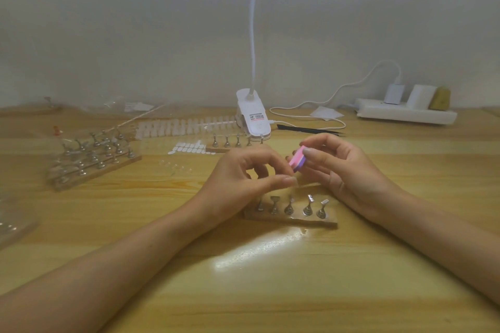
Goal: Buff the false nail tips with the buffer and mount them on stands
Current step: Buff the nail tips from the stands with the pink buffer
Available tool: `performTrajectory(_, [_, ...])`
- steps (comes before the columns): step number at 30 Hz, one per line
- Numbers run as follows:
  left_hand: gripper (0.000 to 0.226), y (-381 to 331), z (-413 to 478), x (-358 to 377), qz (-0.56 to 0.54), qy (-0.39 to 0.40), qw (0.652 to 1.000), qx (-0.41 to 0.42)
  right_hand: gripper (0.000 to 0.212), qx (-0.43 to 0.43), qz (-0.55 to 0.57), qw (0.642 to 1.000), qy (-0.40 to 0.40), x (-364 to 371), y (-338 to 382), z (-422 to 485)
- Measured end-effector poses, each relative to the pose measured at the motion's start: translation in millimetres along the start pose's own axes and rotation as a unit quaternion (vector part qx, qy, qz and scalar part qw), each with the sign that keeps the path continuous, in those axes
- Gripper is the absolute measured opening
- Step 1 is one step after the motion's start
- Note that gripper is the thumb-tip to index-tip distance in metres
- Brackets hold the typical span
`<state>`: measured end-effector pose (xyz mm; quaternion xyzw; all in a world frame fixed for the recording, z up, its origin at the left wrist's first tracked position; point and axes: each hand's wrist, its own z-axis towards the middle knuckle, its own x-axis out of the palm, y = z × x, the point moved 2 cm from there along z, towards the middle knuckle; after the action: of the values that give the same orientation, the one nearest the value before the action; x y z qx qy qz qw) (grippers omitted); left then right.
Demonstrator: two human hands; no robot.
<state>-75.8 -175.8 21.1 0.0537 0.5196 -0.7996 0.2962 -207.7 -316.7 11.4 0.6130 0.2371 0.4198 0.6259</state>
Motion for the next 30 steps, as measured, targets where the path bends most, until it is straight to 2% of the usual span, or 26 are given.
performTrajectory(3, [0.007, 4.4, 0.7, -5.8, -0.068, -0.047, 0.995, -0.048, 0.026, -0.033, -0.018, 0.999, -0.013, -0.3, 0.6, -2.8])
performTrajectory(6, [0.014, 6.2, 0.0, -5.8, -0.096, -0.028, 0.992, -0.079, 0.014, -0.062, -0.119, 0.991, 0.012, 3.4, 2.1, -8.3])
performTrajectory(12, [0.016, 7.2, 0.4, -6.3, -0.124, -0.012, 0.989, -0.081, 0.019, -0.084, -0.294, 0.951, 0.039, 7.2, -0.5, -9.9])
performTrajectory(16, [0.017, 8.1, -0.3, -5.7, -0.135, -0.004, 0.987, -0.082, 0.018, -0.186, -0.319, 0.929, 0.019, 10.9, 7.1, -14.8])
performTrajectory(19, [0.012, 7.2, -0.5, -5.1, -0.145, 0.0, 0.986, -0.077, 0.027, -0.254, -0.342, 0.903, 0.048, 14.5, 12.5, -23.0])
performTrajectory(22, [0.014, 9.6, -0.3, -5.0, -0.152, -0.002, 0.985, -0.087, 0.03, -0.279, -0.39, 0.873, 0.089, 21.8, 10.4, -25.9])
performTrajectory(30, [0.018, 5.6, -0.4, -2.5, -0.132, 0.028, 0.987, -0.084, 0.016, -0.328, -0.407, 0.851, 0.058, 26.1, 13.9, -29.7])
